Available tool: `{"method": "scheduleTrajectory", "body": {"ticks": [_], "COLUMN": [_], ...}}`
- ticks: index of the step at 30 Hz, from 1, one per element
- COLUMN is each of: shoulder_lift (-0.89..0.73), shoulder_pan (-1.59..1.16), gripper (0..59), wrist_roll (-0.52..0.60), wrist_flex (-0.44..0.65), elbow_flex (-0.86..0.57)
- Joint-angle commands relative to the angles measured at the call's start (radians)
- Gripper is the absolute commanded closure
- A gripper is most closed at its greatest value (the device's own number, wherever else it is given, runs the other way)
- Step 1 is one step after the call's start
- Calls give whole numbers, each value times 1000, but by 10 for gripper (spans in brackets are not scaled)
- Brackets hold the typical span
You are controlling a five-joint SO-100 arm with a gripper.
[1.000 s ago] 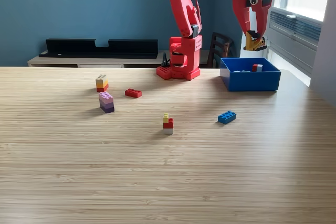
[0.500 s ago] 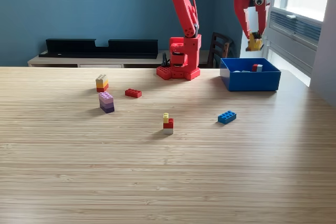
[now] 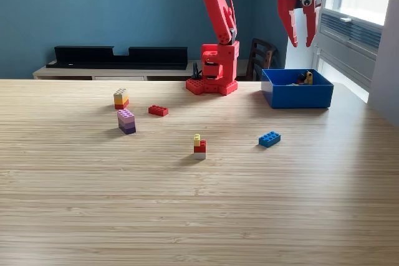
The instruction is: Grasp a lego block and put it in the bin.
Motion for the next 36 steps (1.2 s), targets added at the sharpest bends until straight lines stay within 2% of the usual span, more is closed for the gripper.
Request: {"method": "scheduleTrajectory", "body": {"ticks": [1, 9, 16, 20, 36], "shoulder_lift": [31, 31, 31, 31, 31], "shoulder_pan": [278, 839, 1216, 1302, 1350], "gripper": [585, 585, 585, 585, 585], "wrist_roll": [8, -26, -89, -123, -129], "wrist_flex": [5, -5, -118, -179, -212], "elbow_flex": [-97, -138, -84, -31, -11]}}
